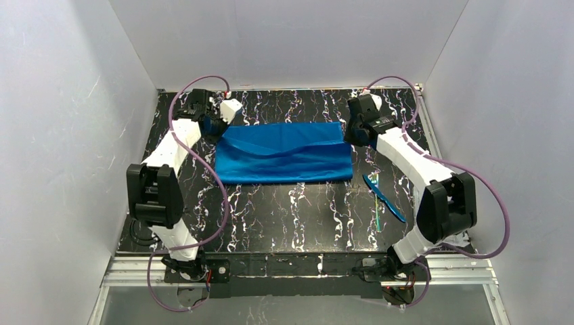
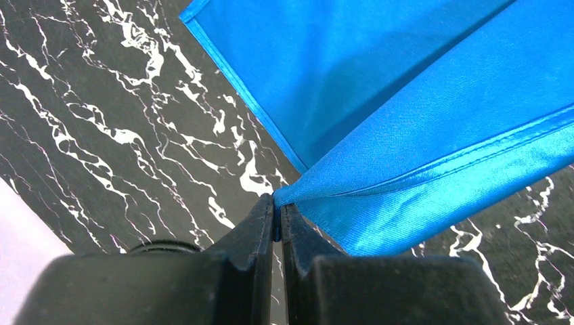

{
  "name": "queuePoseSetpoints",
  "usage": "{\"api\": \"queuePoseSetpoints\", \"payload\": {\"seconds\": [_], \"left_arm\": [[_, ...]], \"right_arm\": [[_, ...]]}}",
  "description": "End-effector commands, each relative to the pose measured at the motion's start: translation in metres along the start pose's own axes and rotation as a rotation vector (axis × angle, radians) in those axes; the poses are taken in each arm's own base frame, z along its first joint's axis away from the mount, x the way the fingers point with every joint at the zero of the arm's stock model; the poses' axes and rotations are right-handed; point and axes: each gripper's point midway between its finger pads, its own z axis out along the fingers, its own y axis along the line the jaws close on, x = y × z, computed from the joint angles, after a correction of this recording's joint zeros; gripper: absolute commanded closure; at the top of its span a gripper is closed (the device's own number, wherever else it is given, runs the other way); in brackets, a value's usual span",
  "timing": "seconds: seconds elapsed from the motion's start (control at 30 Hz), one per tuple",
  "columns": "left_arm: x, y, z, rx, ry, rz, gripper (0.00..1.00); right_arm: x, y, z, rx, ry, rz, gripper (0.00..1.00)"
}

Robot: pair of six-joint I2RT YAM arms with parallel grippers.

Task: Fold the napkin into a case and place the utensils inside
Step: Fold and flatten the napkin at the center of the board.

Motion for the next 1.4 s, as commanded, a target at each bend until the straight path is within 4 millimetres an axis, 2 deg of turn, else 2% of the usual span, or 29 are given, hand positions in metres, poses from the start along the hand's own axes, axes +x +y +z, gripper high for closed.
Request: {"api": "queuePoseSetpoints", "payload": {"seconds": [0.0, 0.2, 0.4, 0.6, 0.7, 0.8, 0.93, 1.1, 1.27, 1.37], "left_arm": [[-0.015, 0.021, 0.005, -0.055, 0.002, -0.022, 1.0], [-0.021, 0.033, 0.024, -0.064, 0.026, -0.034, 1.0], [-0.016, 0.028, 0.045, -0.043, 0.069, -0.017, 1.0], [-0.016, 0.032, 0.062, -0.061, 0.095, -0.024, 1.0], [-0.017, 0.041, 0.064, -0.119, 0.105, -0.03, 0.98], [-0.023, 0.046, 0.063, -0.148, 0.084, -0.033, 1.0], [-0.028, 0.049, 0.062, -0.169, 0.078, -0.015, 1.0], [-0.024, 0.048, 0.069, -0.169, 0.098, -0.003, 0.97], [-0.022, 0.048, 0.074, -0.178, 0.11, 0.006, 0.97], [-0.024, 0.049, 0.077, -0.192, 0.117, 0.018, 0.92]], "right_arm": [[-0.034, 0.022, 0.006, -0.059, -0.079, 0.009, 0.99], [-0.038, 0.022, 0.032, -0.04, -0.059, 0.013, 0.99], [-0.043, 0.012, 0.057, -0.023, -0.046, 0.039, 0.99], [-0.035, 0.008, 0.085, -0.001, -0.008, 0.039, 0.99], [-0.034, 0.009, 0.096, 0.0, 0.0, 0.037, 0.99], [-0.038, 0.011, 0.105, -0.004, -0.001, 0.037, 0.99], [-0.05, 0.016, 0.111, -0.01, -0.02, 0.04, 0.99], [-0.061, 0.021, 0.119, -0.021, -0.032, 0.045, 0.99], [-0.061, 0.024, 0.13, -0.02, -0.025, 0.039, 0.99], [-0.058, 0.026, 0.14, -0.016, -0.011, 0.03, 0.99]]}}
